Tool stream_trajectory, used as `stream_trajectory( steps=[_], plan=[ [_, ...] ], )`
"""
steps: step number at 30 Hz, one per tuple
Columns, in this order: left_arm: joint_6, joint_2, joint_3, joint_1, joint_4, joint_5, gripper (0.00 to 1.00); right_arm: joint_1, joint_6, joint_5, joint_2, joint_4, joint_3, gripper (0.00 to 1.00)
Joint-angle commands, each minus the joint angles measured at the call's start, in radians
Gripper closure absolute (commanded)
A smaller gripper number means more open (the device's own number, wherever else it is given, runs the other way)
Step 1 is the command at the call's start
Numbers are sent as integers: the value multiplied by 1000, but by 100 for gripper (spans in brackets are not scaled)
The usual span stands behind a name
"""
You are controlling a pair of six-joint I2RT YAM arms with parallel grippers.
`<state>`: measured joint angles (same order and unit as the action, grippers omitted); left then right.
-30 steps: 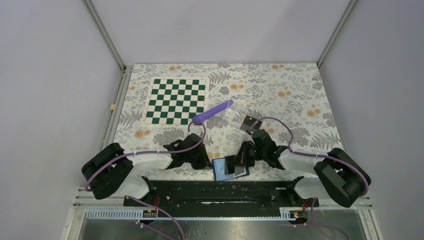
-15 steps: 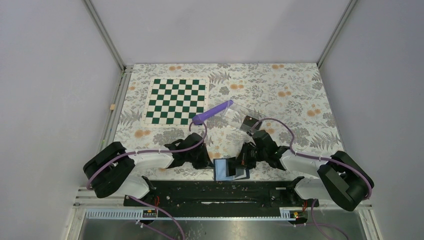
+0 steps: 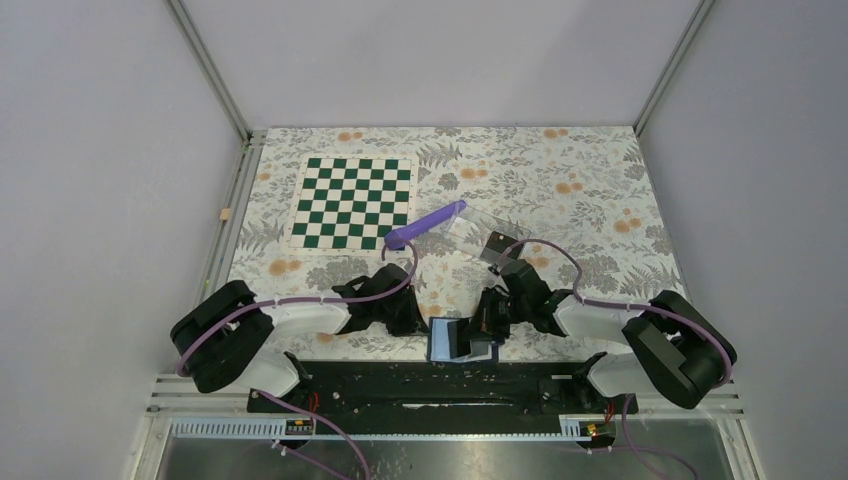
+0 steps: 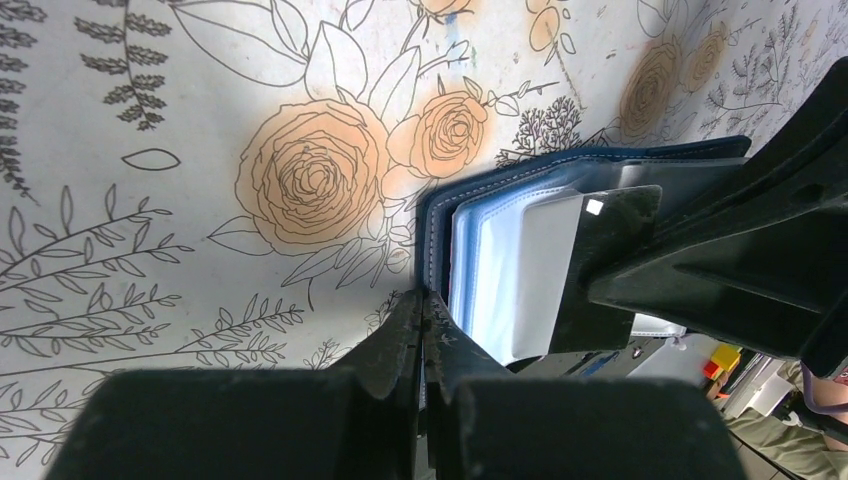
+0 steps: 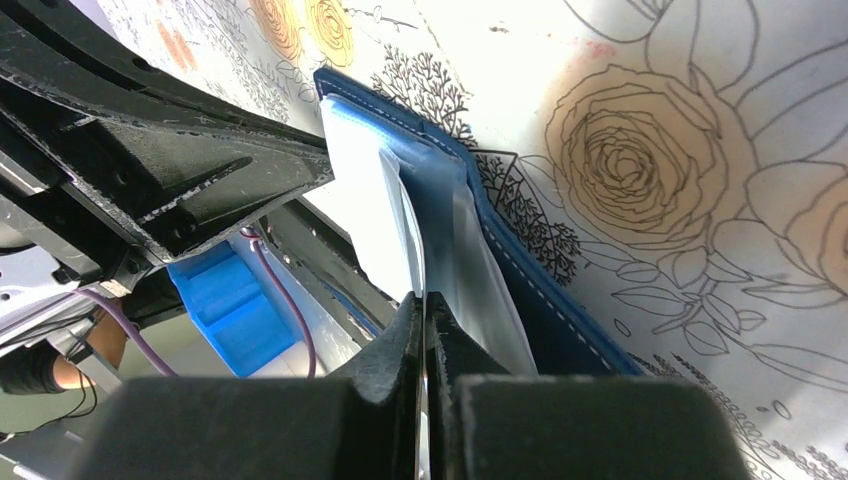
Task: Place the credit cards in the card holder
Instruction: Insert the credit card into the card holder.
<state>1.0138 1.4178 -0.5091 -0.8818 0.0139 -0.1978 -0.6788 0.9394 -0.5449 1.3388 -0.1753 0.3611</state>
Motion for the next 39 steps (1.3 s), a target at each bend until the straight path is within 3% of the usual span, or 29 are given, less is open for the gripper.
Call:
stream_trajectory(
  steps=[1, 11, 25, 37, 39],
  plan=[
    [-41, 40, 9, -2, 90, 81, 100, -16, 3, -4, 46, 13, 14, 100],
    [22, 14, 61, -3, 17, 52, 100, -53, 88, 36, 35, -132, -13, 100],
    [41, 1, 84, -3, 0, 57, 100, -54, 24, 120, -16, -90, -2, 100],
    [40, 15, 77, -2, -3, 54, 100, -78, 48, 83, 69, -153, 10, 100],
    [43, 13, 77, -1, 0, 55, 100, -89, 35, 83, 81, -105, 40, 89]
  ],
)
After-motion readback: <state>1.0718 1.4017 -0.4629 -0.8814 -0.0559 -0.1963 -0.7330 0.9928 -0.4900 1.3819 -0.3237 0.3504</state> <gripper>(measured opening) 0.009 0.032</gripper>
